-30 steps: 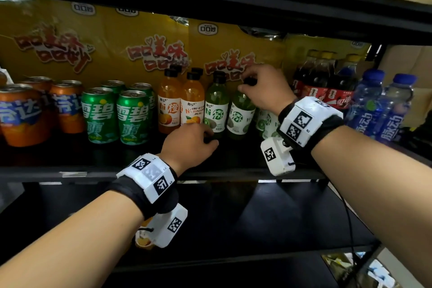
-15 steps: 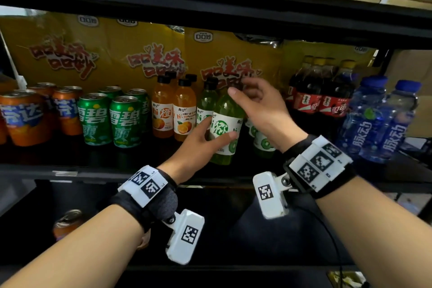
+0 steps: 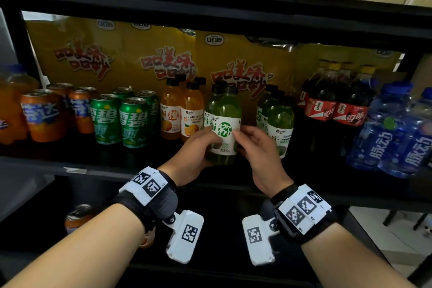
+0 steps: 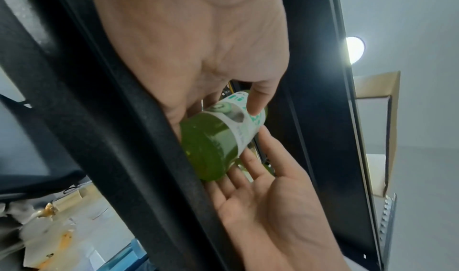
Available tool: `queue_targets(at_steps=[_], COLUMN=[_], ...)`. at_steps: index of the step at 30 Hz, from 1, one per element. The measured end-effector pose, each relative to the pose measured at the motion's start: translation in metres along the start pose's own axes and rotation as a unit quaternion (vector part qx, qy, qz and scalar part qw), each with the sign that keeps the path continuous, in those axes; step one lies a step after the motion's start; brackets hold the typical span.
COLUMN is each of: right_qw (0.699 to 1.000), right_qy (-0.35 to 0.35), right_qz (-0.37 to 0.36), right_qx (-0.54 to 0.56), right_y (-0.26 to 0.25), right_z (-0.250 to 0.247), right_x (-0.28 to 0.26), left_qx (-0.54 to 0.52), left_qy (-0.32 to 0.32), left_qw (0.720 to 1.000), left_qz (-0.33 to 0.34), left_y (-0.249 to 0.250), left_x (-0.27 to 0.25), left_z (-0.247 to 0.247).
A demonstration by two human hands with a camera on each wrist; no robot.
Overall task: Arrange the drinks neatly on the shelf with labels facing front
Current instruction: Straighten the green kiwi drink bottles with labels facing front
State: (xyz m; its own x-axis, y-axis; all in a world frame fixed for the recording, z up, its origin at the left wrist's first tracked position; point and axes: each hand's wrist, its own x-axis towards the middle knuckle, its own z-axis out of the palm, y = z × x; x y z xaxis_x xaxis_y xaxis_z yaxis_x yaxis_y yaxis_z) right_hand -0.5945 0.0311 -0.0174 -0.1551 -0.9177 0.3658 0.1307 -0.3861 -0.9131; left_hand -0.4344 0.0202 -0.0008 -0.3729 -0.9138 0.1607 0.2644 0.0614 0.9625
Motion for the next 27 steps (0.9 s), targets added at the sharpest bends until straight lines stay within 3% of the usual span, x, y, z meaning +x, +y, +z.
queue_targets(at_steps=[5,11,20,27], right_qw=[0.999,0.999,0.999,0.999], right_qy=[-0.019,0.031,-0.020,0.005], right_qz=[-0.029,-0.005,-0.030,0.004], right_qx=[-0.027,0.039,-0.038,0.035], right_y=[0.0063,0.0046,0.0069,0.0032], right_z=[-0.0033,-0.0050,-0.0052,-0.0062], right_x=[-0.0008,0.0004,-0.0027,-0.0014], left_qx=[-0.033,-0.008,0.026,-0.009], left_qy=[0.021,0.037,0.065,0.054], left_qw=[0.999,0.999,0.997,0.998], left_qz=[-0.013,-0.007,0.043,0.018], left_y=[-0.0006,-0.0022,-0.0087,-0.0048], left_x=[-0.0005,0.0019,0.0033,0.0048], left_z=[-0.0023,-0.0023,-0.0034,-0.0038])
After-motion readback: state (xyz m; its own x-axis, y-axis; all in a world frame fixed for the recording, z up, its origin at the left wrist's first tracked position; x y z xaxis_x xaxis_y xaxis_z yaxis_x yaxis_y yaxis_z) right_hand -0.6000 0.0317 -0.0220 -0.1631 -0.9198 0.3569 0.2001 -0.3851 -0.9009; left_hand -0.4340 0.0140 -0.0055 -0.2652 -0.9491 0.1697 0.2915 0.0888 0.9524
